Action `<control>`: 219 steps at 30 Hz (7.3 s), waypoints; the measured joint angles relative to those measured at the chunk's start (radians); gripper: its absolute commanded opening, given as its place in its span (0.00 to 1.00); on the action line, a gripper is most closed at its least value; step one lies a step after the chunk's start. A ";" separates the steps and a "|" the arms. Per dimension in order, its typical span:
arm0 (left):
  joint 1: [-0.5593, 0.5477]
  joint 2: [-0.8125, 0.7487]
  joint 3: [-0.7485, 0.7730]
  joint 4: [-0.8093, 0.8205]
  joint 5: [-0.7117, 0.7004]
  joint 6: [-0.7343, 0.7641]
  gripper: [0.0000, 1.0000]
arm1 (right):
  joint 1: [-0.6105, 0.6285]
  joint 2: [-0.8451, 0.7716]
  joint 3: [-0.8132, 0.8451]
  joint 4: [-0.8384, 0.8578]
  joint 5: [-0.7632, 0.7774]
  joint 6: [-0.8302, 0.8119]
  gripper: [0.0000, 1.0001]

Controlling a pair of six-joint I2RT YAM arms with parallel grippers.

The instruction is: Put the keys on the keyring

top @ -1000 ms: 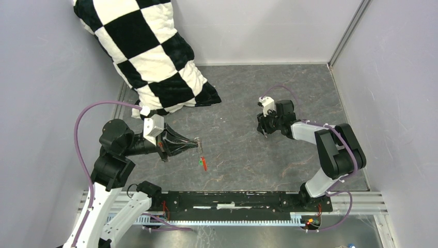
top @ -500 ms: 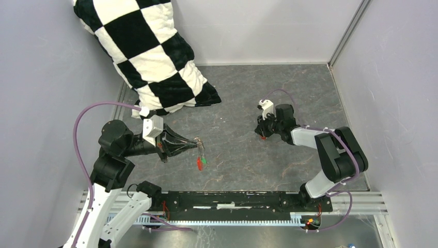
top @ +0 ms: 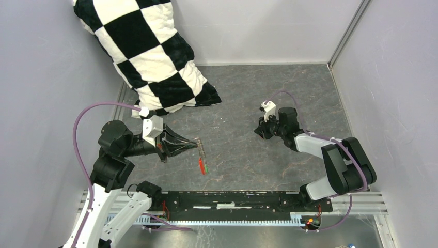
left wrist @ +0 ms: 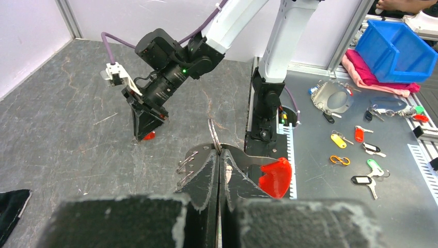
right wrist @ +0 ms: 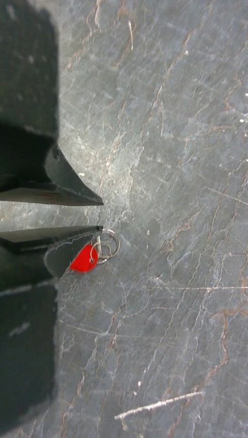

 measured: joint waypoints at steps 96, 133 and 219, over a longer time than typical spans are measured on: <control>0.000 -0.026 0.002 -0.014 -0.039 0.000 0.02 | 0.099 -0.016 0.057 -0.223 0.406 0.023 0.44; 0.000 -0.026 0.024 -0.013 -0.054 0.000 0.02 | 0.029 0.000 0.058 -0.225 0.278 0.027 0.00; 0.000 0.008 0.075 -0.002 -0.053 0.000 0.02 | -0.190 0.202 0.198 -0.281 -0.378 -0.240 0.00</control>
